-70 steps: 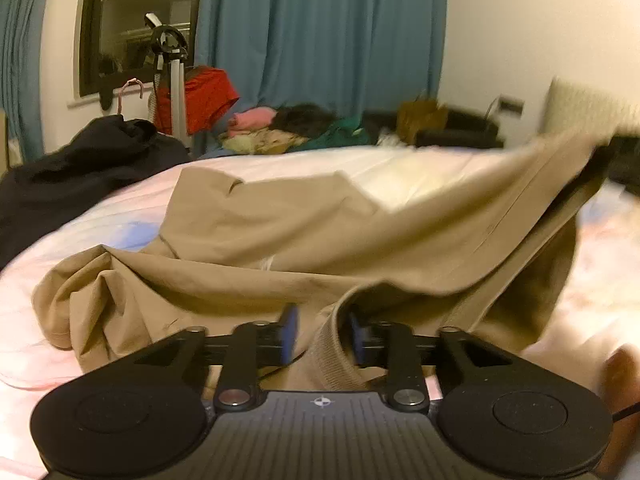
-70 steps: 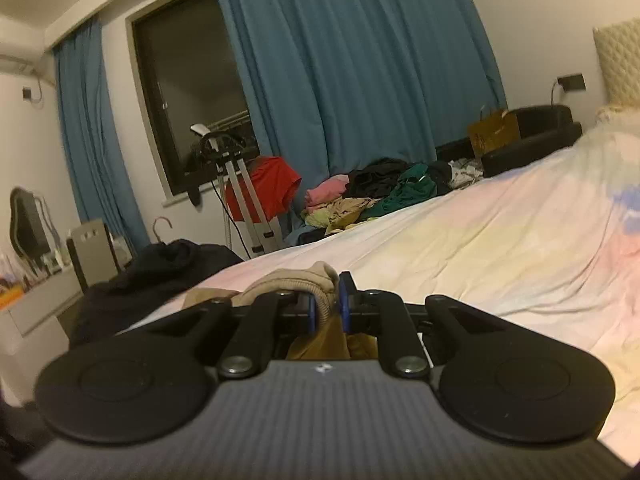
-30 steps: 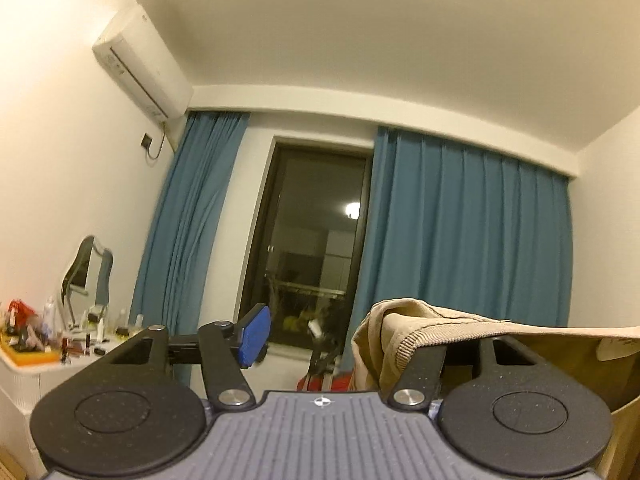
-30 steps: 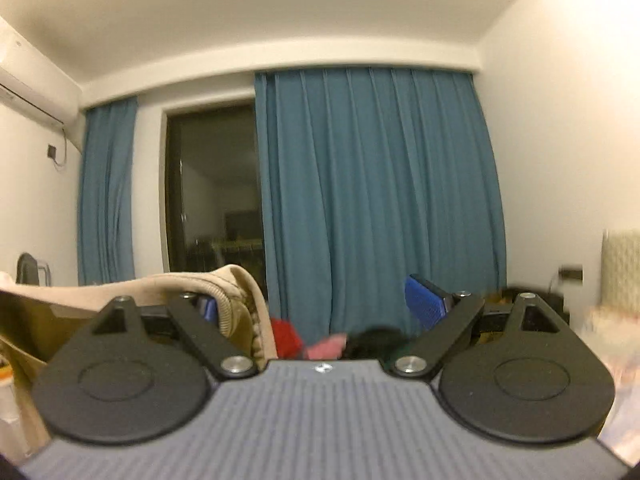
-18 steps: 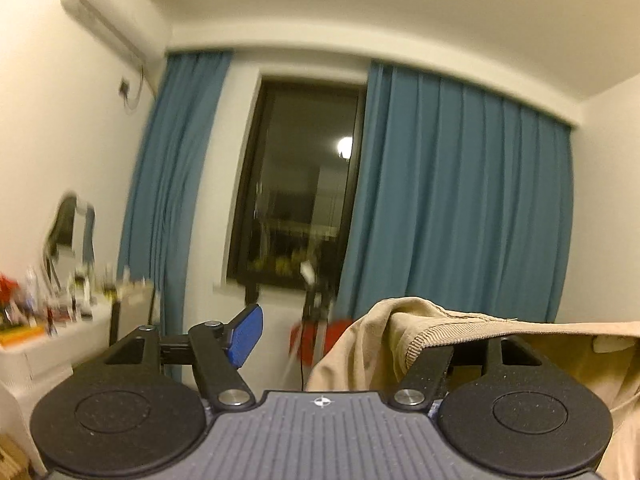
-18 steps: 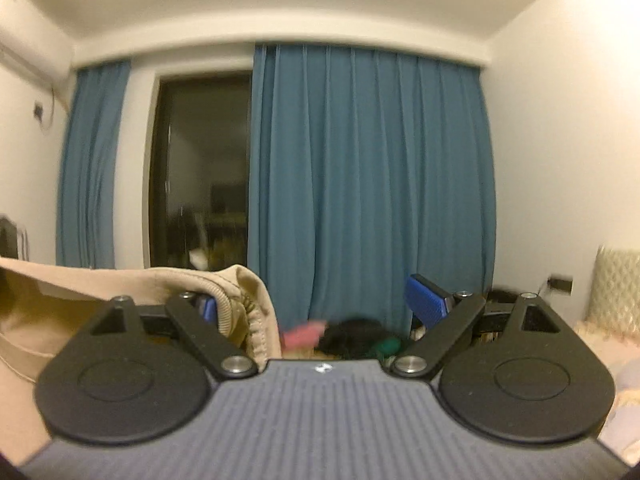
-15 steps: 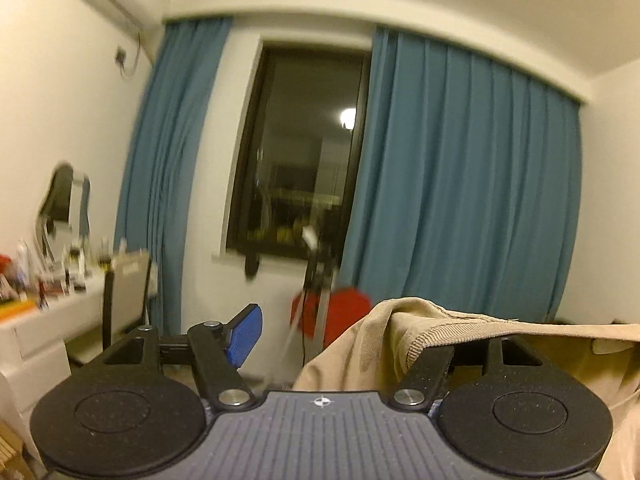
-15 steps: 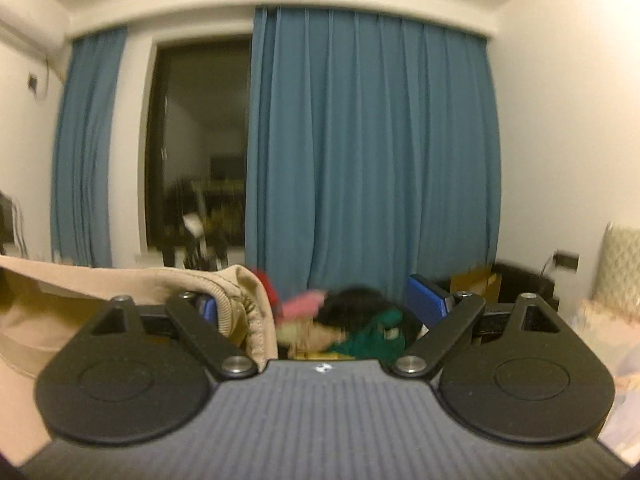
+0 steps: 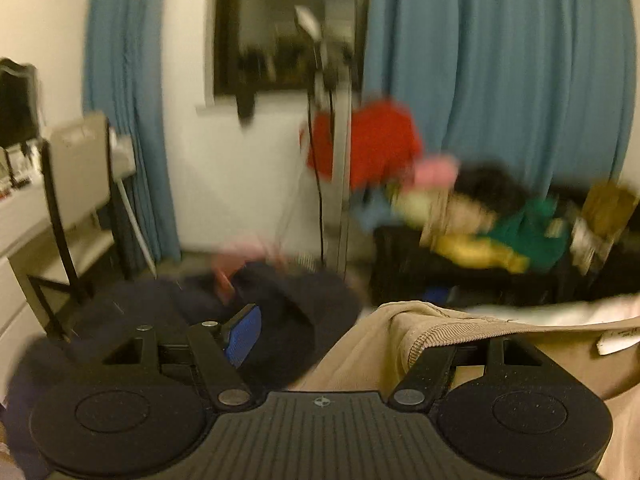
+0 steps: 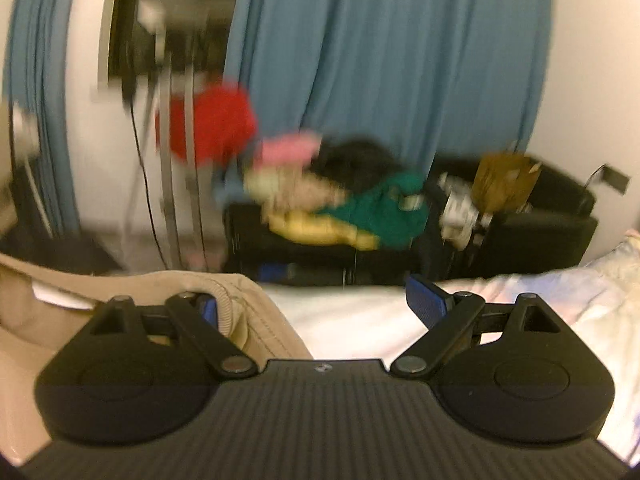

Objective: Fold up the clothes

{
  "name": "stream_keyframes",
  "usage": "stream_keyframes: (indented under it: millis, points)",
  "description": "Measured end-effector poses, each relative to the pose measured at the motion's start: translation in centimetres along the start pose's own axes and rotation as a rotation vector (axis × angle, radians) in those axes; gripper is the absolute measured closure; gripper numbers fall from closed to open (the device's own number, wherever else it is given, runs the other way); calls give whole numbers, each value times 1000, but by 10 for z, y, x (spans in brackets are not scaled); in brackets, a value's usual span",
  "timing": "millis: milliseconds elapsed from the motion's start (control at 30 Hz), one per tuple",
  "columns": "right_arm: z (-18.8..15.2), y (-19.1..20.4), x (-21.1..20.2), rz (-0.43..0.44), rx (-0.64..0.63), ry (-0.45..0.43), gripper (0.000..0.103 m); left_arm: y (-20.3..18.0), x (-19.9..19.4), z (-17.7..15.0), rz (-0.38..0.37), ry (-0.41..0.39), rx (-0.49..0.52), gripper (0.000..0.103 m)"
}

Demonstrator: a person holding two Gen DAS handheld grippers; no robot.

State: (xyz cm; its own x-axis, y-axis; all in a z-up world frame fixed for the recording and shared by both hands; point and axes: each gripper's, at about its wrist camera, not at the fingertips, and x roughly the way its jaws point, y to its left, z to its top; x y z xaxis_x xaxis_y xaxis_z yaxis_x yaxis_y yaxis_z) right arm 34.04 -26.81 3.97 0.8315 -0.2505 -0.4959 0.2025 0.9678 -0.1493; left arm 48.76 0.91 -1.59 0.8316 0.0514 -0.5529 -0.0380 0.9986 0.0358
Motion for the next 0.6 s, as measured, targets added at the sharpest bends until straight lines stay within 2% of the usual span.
stream_keyframes:
  millis: [67, 133, 200, 300, 367, 467, 533, 600]
  points:
    - [-22, 16, 44, 16, -107, 140, 13, -8, 49, -15, -41, 133, 64, 33]
    - [-41, 28, 72, 68, -206, 277, 13, -17, 58, -15, -52, 208, 142, 30]
    - [-50, 35, 85, 114, -266, 362, 13, -25, 66, -16, -63, 283, 220, 17]
    - [-40, 33, 84, 213, -207, 405, 13, -38, 79, -17, -80, 395, 337, 11]
    - [-29, 22, 74, 324, -70, 428, 13, -46, 86, -17, -93, 463, 409, 11]
    - [-23, 3, 50, 431, 180, 403, 13, -37, 47, -8, -158, 333, 325, 7]
    - [-24, 1, 20, 397, 231, 320, 13, -30, 14, -11, -169, 209, 264, 3]
    - [-27, 2, -13, 340, 232, 220, 13, -28, -18, -20, -178, 134, 213, 1]
